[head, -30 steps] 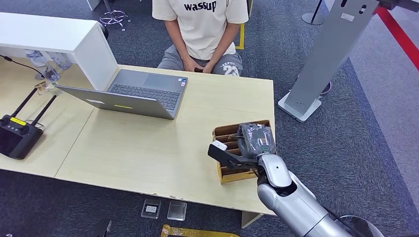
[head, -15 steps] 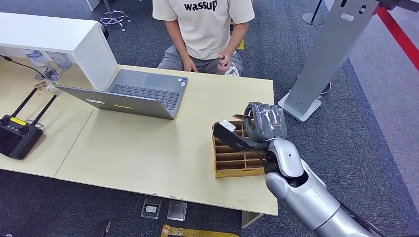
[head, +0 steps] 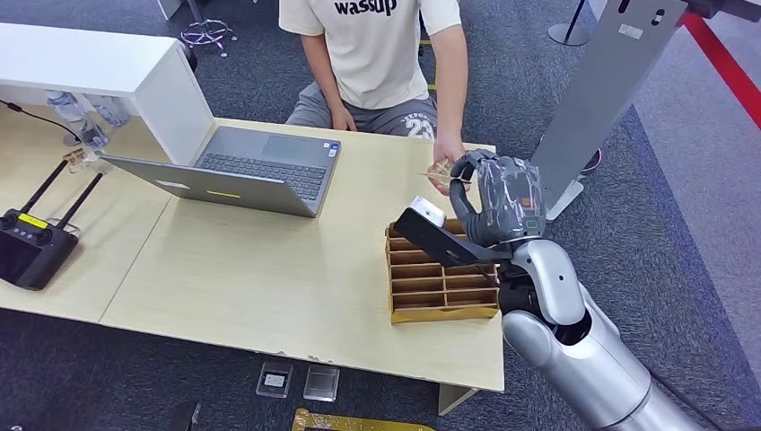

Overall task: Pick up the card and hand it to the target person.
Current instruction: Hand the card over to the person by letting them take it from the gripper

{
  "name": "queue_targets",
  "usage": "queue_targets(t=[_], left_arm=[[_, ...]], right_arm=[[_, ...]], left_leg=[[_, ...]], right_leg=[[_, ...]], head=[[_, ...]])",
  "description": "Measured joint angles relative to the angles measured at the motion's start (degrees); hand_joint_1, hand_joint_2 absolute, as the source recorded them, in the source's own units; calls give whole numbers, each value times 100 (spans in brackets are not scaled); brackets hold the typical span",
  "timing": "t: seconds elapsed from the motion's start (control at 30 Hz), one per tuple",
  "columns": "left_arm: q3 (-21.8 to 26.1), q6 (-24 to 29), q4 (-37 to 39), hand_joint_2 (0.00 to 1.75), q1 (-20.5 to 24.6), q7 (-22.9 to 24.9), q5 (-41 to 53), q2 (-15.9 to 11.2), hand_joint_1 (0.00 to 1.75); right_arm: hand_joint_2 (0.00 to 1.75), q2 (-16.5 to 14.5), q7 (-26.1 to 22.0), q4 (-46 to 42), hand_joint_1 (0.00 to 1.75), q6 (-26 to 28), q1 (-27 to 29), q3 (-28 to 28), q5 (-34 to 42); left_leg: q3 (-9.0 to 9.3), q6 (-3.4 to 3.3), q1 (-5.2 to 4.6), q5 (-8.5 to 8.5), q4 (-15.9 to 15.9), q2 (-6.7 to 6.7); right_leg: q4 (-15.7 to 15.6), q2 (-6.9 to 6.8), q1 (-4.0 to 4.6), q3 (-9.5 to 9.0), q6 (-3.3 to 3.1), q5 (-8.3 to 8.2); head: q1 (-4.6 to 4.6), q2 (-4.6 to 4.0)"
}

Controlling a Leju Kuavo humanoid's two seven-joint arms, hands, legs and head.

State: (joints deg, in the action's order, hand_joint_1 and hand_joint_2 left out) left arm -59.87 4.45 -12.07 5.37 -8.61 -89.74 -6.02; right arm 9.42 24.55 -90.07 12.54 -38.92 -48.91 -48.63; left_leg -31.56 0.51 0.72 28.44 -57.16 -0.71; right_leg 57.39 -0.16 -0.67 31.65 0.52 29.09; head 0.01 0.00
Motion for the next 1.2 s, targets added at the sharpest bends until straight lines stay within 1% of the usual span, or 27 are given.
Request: queue_targets(t=[0.13,0.3,0.4,0.53,0.8,0.93,0.97,1.03,1.1,1.13,1.2], left_arm=[[-2,-22,0,175,9,1,17,6,0],[-7,-75,0,175,28,28,66,26,0],[-14,-78,0,175,58,65,79,45,0],[-22,-76,0,175,94,91,80,63,0],[-34,-116,0,175,126,132,80,85,0],[-61,-166,0,175,148,131,116,90,0],[-79,-190,0,175,153,120,143,90,0],[-111,-231,0,87,162,75,186,91,0],[-118,-223,0,0,161,22,150,92,0],[-118,-210,0,0,158,3,121,92,0],[-118,-186,0,0,143,-20,61,92,0]], right_arm=[[175,-145,-343,287,161,408,4,-77,-60],[175,-370,-1001,1069,161,1398,-45,-91,-163],[175,-490,-1336,1579,161,1784,-95,-78,-170],[175,-658,-1598,2258,161,2039,-177,-60,-114],[175,-935,-1850,3377,161,2180,-328,-59,-56],[175,-1028,-1966,3759,0,2222,-328,-64,-94],[175,-1050,-1986,3846,0,2259,-328,-66,-120],[175,-1093,-2051,3994,0,2365,-321,-70,-138],[175,-1118,-2231,4060,0,2440,-299,-62,73],[175,-1127,-2369,4073,0,2455,-278,-49,272],[175,-1156,-2770,4072,0,2409,-217,10,917]], left_leg=[[-1,0,0,0,0,0],[-3,0,0,0,0,-1],[-3,0,0,0,0,-1],[-2,0,0,0,0,-1],[-1,0,0,0,0,-1],[-1,0,0,0,0,-1],[-2,0,0,0,0,-1],[-1,0,0,0,0,-1],[-1,0,0,0,0,0],[-1,0,0,0,0,-1],[-1,0,0,0,0,0]], right_leg=[[0,-1,0,0,0,0],[1,-1,0,0,0,0],[1,-2,0,0,0,0],[1,-1,0,0,0,0],[1,-2,0,0,0,0],[1,-1,0,0,0,0],[1,-1,0,0,0,0],[1,-1,0,1,0,0],[1,-1,0,1,0,0],[1,-1,0,1,0,0],[1,-1,0,1,0,0]], head=[[-3,0],[1,0],[4,0],[1,0],[-2,0],[3,0],[3,0],[1,0],[-1,0],[-1,0],[-3,0]])
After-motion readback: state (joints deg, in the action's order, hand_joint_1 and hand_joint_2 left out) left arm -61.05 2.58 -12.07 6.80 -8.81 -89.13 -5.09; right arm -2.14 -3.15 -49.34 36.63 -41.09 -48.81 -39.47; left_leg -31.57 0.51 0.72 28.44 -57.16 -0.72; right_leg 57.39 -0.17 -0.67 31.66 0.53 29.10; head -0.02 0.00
